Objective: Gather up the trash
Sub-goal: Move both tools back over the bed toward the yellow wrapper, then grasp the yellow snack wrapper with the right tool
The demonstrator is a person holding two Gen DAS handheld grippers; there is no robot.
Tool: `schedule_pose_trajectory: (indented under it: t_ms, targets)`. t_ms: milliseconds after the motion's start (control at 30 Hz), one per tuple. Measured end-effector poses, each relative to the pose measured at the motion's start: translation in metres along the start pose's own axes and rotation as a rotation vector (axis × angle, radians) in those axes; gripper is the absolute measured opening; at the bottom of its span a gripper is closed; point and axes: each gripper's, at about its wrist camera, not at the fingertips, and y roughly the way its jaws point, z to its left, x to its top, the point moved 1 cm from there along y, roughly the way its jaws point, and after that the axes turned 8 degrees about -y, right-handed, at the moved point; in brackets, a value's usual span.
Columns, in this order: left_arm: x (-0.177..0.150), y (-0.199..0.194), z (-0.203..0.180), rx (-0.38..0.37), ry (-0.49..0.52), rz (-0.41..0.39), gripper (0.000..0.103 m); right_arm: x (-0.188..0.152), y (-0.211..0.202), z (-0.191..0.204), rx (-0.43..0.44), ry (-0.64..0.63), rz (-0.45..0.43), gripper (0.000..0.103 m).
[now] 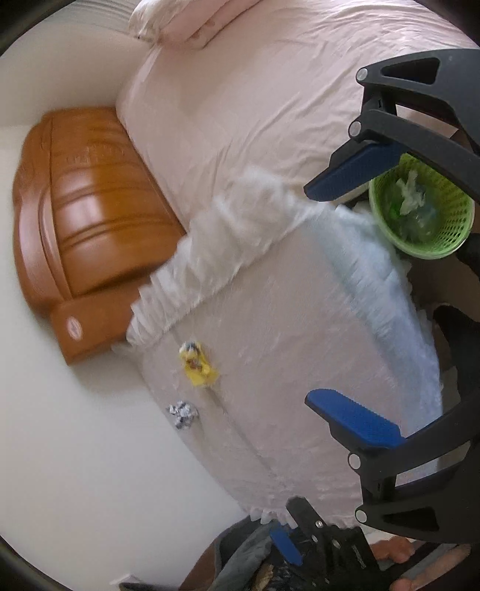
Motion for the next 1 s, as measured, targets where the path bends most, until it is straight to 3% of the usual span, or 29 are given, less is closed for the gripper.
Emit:
schedule_pose_trajectory:
  t_ms: [233,367,500,800,833,967,1000]
  targets:
    - [0.018,0.033,0.059,0.064,-0.043,0.017,0.095,0.06,0.094,0.046,0.072,0.0,0.043,0.101]
    - [0.02,0.048,0.083,0.088,-0.052,0.037,0.095,0.089,0.15,0.069,0.075,-0.1,0.064,0.101]
    - [0.018,0.059,0.103,0.098,-0.068,0.057,0.095,0.113,0.202,0.089,0.002,-0.257,0.083,0.101]
    - [0.015,0.072,0.132,0.109,-0.134,0.087,0.095,0.123,0.253,0.093,0.007,-0.282,0.124,0.101]
    - [0.015,0.072,0.133,0.11,-0.136,0.089,0.095,0.124,0.253,0.093,0.004,-0.292,0.116,0.098]
    - [0.015,0.074,0.135,0.115,-0.147,0.091,0.095,0.124,0.257,0.098,-0.005,-0.332,0.125,0.069]
    - [0.016,0.074,0.135,0.116,-0.147,0.091,0.095,0.123,0.255,0.098,-0.005,-0.337,0.123,0.066]
